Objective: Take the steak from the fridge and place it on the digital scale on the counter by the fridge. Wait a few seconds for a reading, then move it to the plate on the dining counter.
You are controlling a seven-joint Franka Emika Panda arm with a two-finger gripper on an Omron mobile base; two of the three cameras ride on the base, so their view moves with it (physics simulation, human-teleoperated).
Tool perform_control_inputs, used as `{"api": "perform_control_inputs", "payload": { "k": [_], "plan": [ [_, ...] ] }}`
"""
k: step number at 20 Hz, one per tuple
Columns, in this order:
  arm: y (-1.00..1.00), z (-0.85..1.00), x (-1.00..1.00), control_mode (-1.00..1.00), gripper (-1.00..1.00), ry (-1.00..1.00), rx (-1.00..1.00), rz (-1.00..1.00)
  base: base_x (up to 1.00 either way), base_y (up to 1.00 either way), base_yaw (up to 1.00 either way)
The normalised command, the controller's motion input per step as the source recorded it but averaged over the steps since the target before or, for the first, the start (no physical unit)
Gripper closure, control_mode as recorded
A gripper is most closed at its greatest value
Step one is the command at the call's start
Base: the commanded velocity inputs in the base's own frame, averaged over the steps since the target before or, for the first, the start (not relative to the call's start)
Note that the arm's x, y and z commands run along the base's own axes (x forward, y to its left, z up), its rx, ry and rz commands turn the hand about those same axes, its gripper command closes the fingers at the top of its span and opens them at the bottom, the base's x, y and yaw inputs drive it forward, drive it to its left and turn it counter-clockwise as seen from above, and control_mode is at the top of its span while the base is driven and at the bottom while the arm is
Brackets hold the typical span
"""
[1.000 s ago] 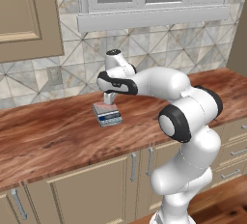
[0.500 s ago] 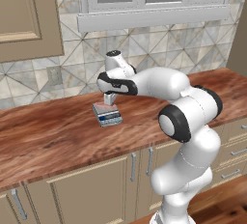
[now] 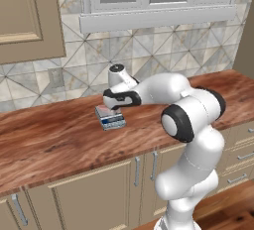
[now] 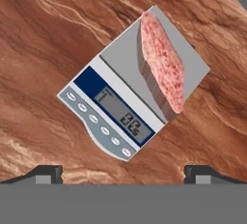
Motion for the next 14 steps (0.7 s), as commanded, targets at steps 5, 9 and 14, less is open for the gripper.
{"api": "perform_control_inputs", "payload": {
  "k": [5,9,14],
  "plan": [
    [0.0,-0.13,0.43,-1.0,-1.0,0.0,0.01,0.0,0.0,0.0,0.0],
    [0.0,0.0,0.46,-1.0,-1.0,0.0,0.01,0.0,0.0,0.0,0.0],
    [0.01,0.0,0.52,-1.0,-1.0,0.0,0.0,0.0,0.0,0.0,0.0]
  ]
}}
